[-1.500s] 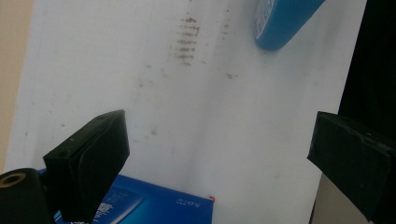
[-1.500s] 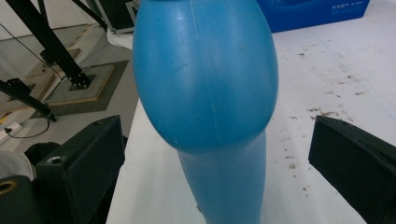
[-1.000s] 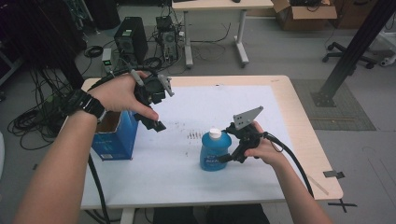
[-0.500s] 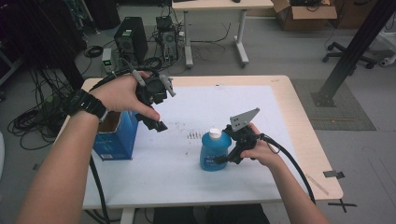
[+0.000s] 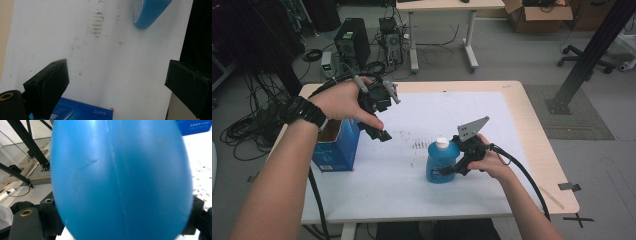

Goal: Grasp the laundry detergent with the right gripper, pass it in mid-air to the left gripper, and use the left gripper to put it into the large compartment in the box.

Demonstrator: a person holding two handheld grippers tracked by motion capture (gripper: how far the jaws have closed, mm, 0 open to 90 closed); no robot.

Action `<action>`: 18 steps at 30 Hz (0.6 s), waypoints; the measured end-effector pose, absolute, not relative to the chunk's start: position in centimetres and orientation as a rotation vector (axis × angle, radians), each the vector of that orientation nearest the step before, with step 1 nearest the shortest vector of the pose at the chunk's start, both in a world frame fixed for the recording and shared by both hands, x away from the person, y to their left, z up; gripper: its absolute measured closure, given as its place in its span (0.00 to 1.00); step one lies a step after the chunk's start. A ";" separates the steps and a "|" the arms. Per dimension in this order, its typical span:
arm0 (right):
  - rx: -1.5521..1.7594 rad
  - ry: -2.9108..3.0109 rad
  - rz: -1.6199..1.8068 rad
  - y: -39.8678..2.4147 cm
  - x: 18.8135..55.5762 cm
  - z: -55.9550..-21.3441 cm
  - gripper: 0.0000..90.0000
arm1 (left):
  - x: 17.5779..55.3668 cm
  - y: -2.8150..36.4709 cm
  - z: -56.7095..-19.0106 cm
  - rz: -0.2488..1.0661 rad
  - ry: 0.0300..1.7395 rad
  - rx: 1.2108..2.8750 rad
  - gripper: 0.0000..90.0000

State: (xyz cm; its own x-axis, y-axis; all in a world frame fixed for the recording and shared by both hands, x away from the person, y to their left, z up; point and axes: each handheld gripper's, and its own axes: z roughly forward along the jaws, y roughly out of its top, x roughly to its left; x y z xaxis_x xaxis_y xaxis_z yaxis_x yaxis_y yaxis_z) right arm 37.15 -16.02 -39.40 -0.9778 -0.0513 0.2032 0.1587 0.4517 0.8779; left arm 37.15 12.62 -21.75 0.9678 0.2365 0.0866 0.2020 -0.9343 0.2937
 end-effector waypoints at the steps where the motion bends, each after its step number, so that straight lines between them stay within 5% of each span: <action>1: -0.092 -2.501 -1.548 -16.0 37.2 -39.4 0.21 | 37.1 12.6 -21.8 0.174 0.322 2.832 0.06; 18: -0.064 -2.501 -1.542 -15.9 37.1 -39.6 0.30 | 37.0 12.8 -21.7 0.173 0.324 2.828 0.06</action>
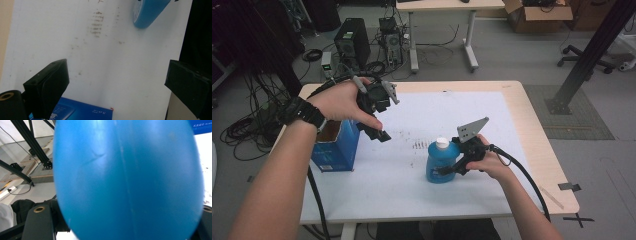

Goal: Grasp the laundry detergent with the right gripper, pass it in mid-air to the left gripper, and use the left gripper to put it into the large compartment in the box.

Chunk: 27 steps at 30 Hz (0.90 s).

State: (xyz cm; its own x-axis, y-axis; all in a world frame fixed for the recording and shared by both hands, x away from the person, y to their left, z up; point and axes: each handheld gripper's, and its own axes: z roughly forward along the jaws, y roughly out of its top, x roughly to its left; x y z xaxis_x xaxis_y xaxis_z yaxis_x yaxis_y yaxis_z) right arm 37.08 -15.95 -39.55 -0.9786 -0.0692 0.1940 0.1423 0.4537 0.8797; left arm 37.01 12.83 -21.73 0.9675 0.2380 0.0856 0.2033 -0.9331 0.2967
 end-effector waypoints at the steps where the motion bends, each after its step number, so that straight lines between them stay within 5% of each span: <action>1: -0.064 -2.501 -1.544 -16.0 37.1 -39.6 0.30 | 37.0 12.8 -21.7 0.172 0.324 2.827 0.06; 27: -0.081 -2.522 -1.575 -16.2 37.2 -39.7 0.42 | 37.1 12.6 -21.8 0.168 0.324 2.831 0.06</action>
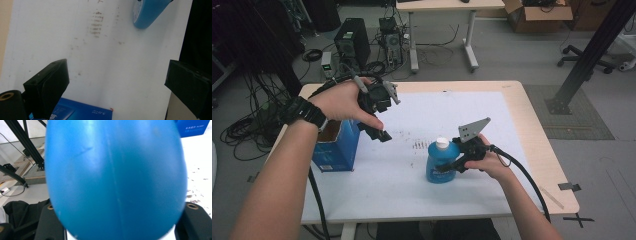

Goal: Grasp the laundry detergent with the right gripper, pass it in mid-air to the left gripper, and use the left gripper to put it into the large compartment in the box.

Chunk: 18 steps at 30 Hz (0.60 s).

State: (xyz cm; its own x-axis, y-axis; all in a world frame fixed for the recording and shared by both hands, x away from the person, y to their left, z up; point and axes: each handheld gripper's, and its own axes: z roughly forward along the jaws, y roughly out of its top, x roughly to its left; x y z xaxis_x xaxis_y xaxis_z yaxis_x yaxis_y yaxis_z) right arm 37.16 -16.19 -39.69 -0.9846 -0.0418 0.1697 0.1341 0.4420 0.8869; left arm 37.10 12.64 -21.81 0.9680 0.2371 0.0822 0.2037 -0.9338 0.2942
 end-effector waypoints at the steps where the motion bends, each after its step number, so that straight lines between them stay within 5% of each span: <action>1: -0.081 -2.522 -1.575 -16.2 37.2 -39.7 0.42 | 37.1 12.6 -21.8 0.167 0.323 2.833 0.06; 18: -0.118 -2.574 -1.591 -16.3 37.7 -37.4 0.47 | 36.7 12.4 -20.4 0.185 0.298 2.811 0.06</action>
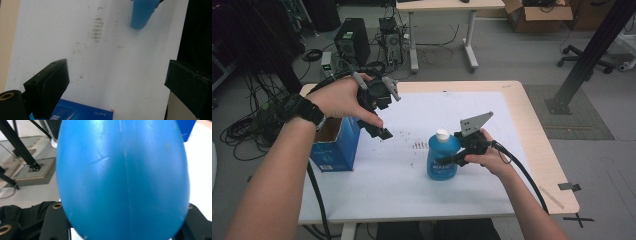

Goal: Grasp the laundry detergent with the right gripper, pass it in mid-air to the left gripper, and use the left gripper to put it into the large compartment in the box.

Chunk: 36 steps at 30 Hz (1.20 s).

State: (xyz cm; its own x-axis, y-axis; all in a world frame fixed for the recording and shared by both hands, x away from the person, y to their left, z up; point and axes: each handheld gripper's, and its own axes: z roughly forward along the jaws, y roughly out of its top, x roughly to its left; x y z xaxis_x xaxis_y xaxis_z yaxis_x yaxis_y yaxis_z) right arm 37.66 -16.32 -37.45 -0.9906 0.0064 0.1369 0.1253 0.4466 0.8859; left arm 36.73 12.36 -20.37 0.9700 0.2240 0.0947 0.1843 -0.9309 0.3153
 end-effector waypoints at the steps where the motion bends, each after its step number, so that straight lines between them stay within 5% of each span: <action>1: -0.118 -2.584 -1.594 -16.3 37.7 -37.0 0.47 | 36.7 12.3 -20.2 0.187 0.296 2.808 0.06; 19: -0.027 -2.613 -1.557 -12.5 39.1 -29.0 0.47 | 35.3 10.0 -16.3 0.231 0.185 2.785 0.07; 36: 0.074 -2.627 -1.497 -8.2 38.5 -27.4 0.47 | 34.7 7.5 -15.2 0.238 0.105 2.846 0.06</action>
State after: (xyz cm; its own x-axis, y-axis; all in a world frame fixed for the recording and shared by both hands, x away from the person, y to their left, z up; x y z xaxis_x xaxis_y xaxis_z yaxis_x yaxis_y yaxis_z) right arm 38.50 -8.16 -27.35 -0.9919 -0.1006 0.0776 0.0155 0.5106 0.8597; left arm 34.69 7.48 -15.23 0.9838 0.0950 0.1522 0.0484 -0.9573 0.2849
